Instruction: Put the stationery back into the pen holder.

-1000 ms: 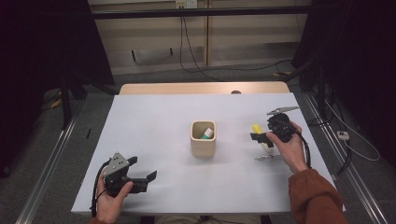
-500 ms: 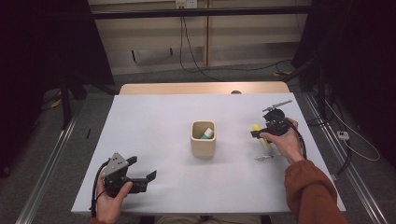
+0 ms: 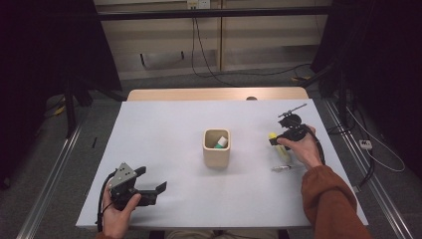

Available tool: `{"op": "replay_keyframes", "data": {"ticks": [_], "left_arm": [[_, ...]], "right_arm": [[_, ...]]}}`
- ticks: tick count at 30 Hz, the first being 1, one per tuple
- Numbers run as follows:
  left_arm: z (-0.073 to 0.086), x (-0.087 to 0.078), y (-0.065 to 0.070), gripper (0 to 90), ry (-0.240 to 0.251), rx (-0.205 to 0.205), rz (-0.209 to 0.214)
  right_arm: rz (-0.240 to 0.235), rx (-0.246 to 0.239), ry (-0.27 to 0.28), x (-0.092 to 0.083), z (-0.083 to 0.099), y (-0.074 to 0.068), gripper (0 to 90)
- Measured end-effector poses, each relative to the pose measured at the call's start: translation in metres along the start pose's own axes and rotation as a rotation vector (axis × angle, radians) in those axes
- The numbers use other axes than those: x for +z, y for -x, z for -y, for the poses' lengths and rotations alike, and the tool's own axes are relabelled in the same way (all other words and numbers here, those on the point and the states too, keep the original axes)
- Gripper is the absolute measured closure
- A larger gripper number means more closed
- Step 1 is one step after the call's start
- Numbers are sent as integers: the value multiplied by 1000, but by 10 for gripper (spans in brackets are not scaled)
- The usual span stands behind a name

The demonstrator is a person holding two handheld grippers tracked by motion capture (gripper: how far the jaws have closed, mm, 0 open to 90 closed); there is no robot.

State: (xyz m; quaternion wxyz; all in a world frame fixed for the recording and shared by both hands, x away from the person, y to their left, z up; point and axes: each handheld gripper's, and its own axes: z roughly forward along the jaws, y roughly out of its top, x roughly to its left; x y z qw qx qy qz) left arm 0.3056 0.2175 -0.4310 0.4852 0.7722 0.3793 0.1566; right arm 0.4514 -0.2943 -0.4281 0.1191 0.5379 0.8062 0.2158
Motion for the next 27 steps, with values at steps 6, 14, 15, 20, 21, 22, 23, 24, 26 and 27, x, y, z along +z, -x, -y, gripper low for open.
{"op": "replay_keyframes", "data": {"ticks": [6, 14, 15, 20, 21, 22, 23, 24, 26, 27], "left_arm": [[0, -1, 1, 65, 0, 1, 1], [0, -1, 0, 65, 7, -8, -3], [0, -1, 1, 65, 7, -8, -1], [0, -1, 1, 65, 7, -4, 3], [0, -1, 1, 65, 5, -2, 1], [0, -1, 1, 65, 5, -5, 2], [0, -1, 1, 65, 3, -4, 3], [0, -1, 1, 65, 2, -1, 3], [-1, -1, 1, 65, 1, 3, 5], [0, -1, 1, 65, 4, 2, 5]], "right_arm": [[6, -8, -22, 8, -1, -1, 380], [20, -26, -65, 16, -10, -3, 555], [18, -18, -74, 16, -11, -4, 571], [25, -18, -99, 17, -14, -6, 590], [23, -8, -99, 17, -14, -6, 589], [19, -4, -98, 17, -14, -5, 588], [17, -4, -92, 17, -13, -4, 588], [18, -7, -95, 17, -13, -4, 587], [27, -14, -112, 17, -15, -6, 586], [35, -19, -116, 17, -15, -7, 588]]}}
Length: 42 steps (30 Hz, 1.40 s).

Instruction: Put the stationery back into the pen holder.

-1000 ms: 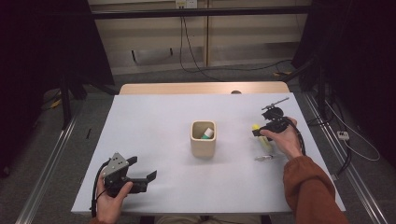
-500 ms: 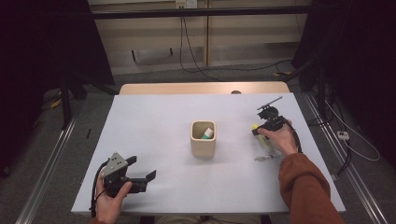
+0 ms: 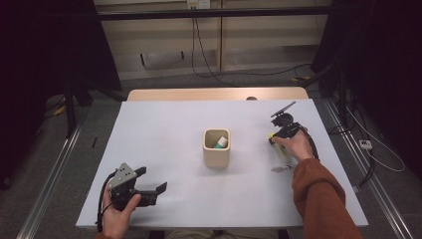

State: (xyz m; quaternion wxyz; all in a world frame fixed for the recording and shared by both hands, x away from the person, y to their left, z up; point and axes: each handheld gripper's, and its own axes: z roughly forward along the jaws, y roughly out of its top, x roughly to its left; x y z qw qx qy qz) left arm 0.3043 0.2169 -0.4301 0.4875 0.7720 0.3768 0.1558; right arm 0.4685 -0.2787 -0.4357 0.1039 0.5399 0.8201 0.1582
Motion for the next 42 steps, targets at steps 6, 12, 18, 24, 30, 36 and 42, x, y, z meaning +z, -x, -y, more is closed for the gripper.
{"op": "replay_keyframes", "data": {"ticks": [6, 12, 18, 24, 30, 36, 42], "left_arm": [[0, 1, 0, 65, -10, -2, -2], [1, 2, 1, 65, -19, 0, 5], [1, 2, 0, 65, -20, -3, 3], [1, 1, 1, 65, -19, -2, 2], [1, 1, 0, 65, -20, -4, -2], [1, 0, 0, 65, -14, 1, -8], [1, -1, 0, 65, -10, -4, -4]], "right_arm": [[0, 17, -28, 0, -4, -2, 674], [12, 21, -26, -1, -4, -3, 676], [12, 19, 23, -3, -2, -2, 676], [0, 25, 118, -14, 0, -3, 676], [-28, 0, 215, -23, 4, -14, 676], [-46, -9, 324, -37, 6, -19, 676], [-77, -21, 407, -45, 13, -26, 676]]}}
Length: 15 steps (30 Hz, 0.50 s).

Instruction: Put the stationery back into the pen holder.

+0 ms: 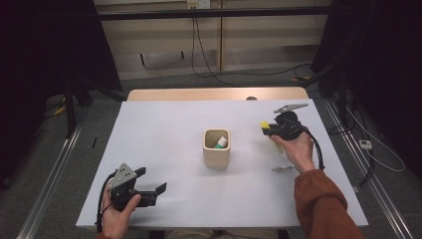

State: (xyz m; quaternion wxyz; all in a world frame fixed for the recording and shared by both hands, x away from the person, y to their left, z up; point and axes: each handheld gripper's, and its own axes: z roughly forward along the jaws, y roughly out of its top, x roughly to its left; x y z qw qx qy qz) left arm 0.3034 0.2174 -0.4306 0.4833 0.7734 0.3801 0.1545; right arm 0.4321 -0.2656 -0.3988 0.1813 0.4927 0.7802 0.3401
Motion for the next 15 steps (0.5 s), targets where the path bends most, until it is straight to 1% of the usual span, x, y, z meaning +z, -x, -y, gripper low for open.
{"op": "replay_keyframes", "data": {"ticks": [2, 5, 9, 12, 14, 15], "left_arm": [[0, 0, 0, 65, -1, 3, 0], [0, 0, 0, 65, -2, 2, -2], [0, 0, 0, 65, -5, 5, -7], [0, 0, 0, 65, -2, 4, -4], [0, 0, 0, 65, -3, 1, -6], [0, 0, 0, 65, -3, 3, -6]], "right_arm": [[-14, 10, 24, -2, 3, -2, 676], [-23, 1, 51, -4, 7, -5, 676], [-43, 3, 80, -5, 12, -11, 676], [-58, -5, 117, -8, 14, -17, 676], [-75, -19, 154, -12, 16, -21, 676], [-81, -19, 166, -14, 16, -24, 676]]}}
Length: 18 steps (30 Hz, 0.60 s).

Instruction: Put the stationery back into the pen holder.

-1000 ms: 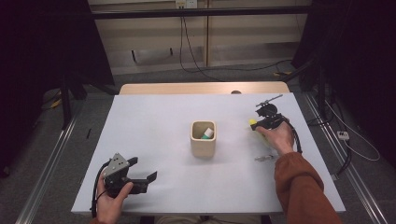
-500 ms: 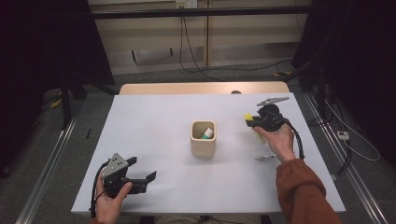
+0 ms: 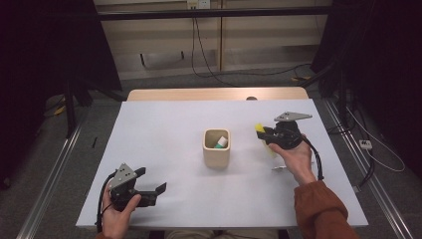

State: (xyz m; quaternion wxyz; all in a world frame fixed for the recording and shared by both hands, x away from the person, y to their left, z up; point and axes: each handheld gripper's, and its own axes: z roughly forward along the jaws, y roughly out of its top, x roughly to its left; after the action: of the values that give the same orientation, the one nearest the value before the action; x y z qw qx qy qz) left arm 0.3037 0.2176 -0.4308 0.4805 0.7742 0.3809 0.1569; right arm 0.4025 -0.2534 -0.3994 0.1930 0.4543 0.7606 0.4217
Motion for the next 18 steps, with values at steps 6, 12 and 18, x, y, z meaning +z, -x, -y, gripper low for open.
{"op": "replay_keyframes", "data": {"ticks": [6, 12, 18], "left_arm": [[0, 0, 1, 65, -1, 4, -1], [0, -1, 1, 65, 1, 2, 3], [0, -2, 1, 65, 9, -3, 6]], "right_arm": [[-33, -40, 56, -5, 2, -12, 676], [-51, -51, 102, -7, 7, -18, 676], [-81, -66, 159, -13, 8, -28, 676]]}}
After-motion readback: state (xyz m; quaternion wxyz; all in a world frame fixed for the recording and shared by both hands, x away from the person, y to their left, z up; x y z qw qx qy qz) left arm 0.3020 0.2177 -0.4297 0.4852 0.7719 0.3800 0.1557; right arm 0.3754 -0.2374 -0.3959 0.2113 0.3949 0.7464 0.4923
